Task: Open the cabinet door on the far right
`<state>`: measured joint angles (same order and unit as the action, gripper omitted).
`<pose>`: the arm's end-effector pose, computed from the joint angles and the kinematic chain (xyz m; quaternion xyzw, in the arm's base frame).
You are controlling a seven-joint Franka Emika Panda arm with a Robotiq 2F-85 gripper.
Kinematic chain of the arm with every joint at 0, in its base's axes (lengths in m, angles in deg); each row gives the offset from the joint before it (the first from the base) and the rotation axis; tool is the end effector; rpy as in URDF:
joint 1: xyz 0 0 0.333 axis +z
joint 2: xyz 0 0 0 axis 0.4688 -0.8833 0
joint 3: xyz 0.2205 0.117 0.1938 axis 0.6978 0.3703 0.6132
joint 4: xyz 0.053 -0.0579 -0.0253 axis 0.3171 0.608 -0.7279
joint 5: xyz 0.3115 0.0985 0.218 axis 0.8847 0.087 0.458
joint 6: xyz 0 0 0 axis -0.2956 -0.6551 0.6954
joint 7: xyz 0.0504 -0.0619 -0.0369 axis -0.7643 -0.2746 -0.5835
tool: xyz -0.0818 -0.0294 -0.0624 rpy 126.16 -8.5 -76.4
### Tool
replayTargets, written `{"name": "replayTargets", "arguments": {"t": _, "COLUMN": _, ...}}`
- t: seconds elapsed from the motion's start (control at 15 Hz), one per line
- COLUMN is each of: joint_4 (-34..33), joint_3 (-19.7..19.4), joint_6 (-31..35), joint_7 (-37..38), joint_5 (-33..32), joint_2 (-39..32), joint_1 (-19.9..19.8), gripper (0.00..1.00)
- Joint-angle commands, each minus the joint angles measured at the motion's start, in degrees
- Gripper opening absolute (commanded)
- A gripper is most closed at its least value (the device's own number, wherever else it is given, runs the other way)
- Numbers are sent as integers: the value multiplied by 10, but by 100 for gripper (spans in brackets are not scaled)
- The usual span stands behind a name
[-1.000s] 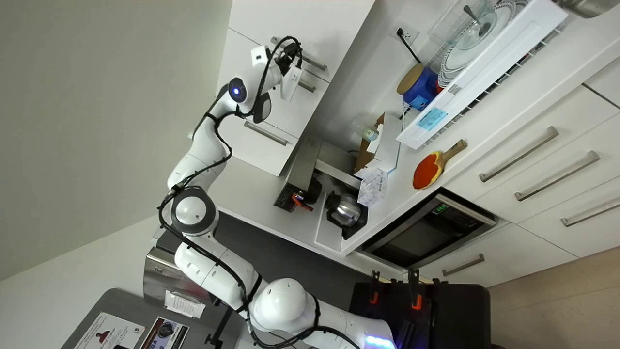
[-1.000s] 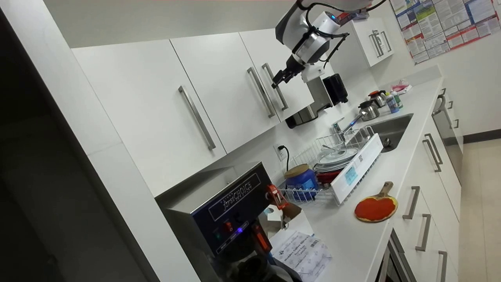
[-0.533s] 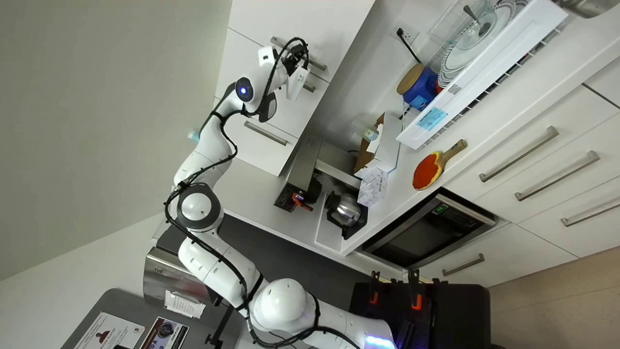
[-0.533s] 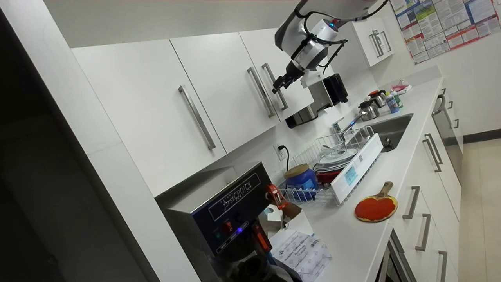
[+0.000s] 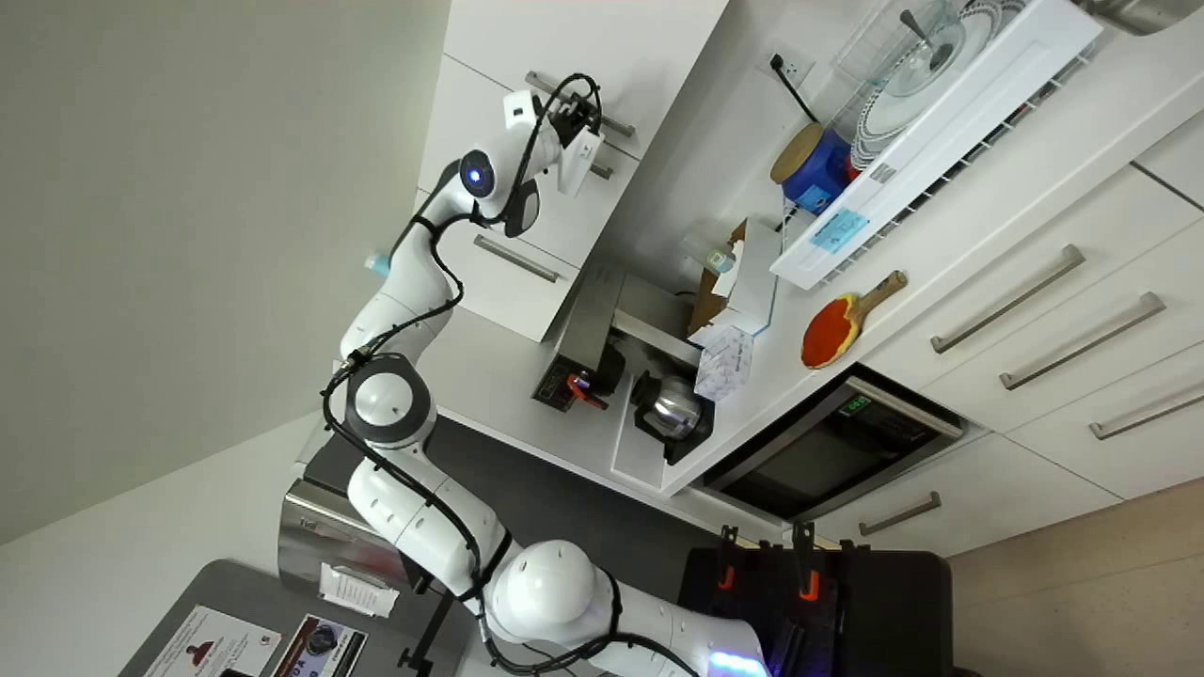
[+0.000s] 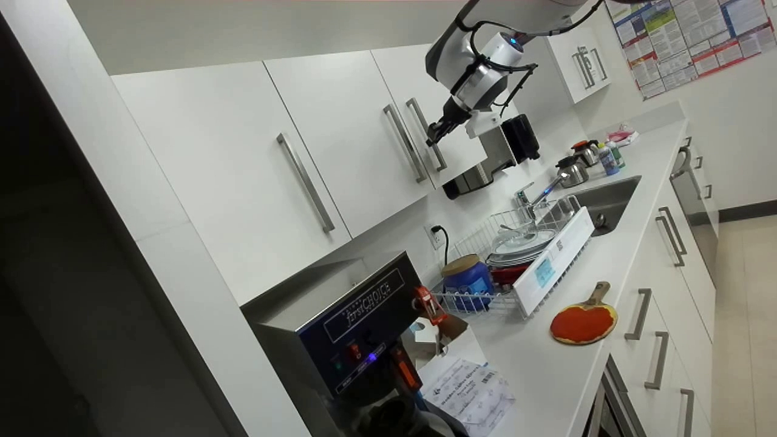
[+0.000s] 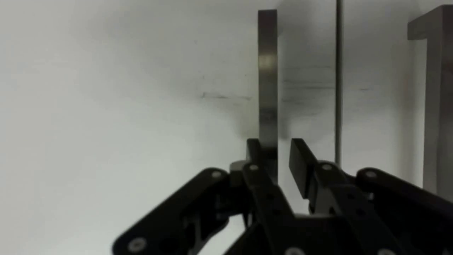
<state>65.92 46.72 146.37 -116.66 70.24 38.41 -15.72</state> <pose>0.6648 -0.1117 0.6275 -0.7972 -0.0820 -0.5966 0.0419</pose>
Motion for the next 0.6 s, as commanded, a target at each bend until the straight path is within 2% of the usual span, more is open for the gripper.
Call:
{"name": "replayTargets", "arguments": {"t": 0.0, "joint_4": -13, "joint_3": 5, "joint_6": -7, "joint_7": -23, "joint_5": 24, "joint_2": -3, "joint_1": -9, "gripper": 1}}
{"name": "replayTargets", "arguments": {"t": 0.07, "joint_4": -5, "joint_3": 5, "joint_6": -9, "joint_7": -25, "joint_5": 23, "joint_2": 4, "joint_1": -10, "gripper": 0}}
{"name": "replayTargets", "arguments": {"t": 0.13, "joint_4": 4, "joint_3": 5, "joint_6": -14, "joint_7": -32, "joint_5": 23, "joint_2": 14, "joint_1": -10, "gripper": 4}}
{"name": "replayTargets", "arguments": {"t": 0.53, "joint_4": 65, "joint_3": -4, "joint_6": -41, "joint_7": -52, "joint_5": 35, "joint_2": 76, "joint_1": -20, "gripper": 4}}
